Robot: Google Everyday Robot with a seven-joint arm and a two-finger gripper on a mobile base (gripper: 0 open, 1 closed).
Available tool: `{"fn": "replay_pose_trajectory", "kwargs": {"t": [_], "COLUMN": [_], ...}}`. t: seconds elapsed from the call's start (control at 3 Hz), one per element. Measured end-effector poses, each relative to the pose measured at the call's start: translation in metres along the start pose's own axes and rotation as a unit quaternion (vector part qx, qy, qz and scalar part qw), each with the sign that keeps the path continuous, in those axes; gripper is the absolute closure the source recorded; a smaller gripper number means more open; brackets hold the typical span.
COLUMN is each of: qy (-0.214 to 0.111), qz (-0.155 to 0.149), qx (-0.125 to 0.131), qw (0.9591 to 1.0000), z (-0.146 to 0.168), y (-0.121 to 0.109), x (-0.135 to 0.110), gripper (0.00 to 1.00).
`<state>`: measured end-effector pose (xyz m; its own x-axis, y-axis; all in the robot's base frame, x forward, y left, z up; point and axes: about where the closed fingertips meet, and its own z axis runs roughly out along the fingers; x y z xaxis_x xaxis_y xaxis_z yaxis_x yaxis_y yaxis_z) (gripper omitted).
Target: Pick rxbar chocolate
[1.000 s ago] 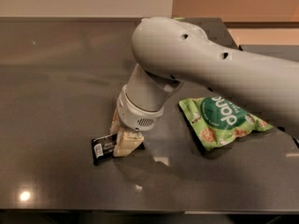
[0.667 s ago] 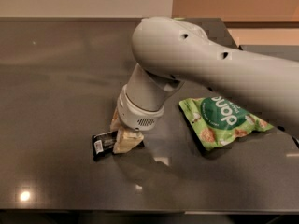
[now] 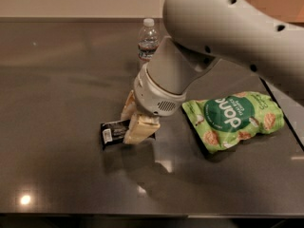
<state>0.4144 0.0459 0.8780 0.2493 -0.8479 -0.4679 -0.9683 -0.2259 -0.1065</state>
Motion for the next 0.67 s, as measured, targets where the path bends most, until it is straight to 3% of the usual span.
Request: {"fn": "replay_pose_trajectory", "kwargs": {"t": [0.33,0.67], "qy": [-0.028,-0.028], "qz": [0.0,0.0], "qx": [0.0,0.0], "qw": [0.9996,0.9996], "z": [-0.0626,-0.0626], "y": [-0.0042,-0.0042], "x": [-0.0287,-0.0288], "gripper": [1.0,1.0]}}
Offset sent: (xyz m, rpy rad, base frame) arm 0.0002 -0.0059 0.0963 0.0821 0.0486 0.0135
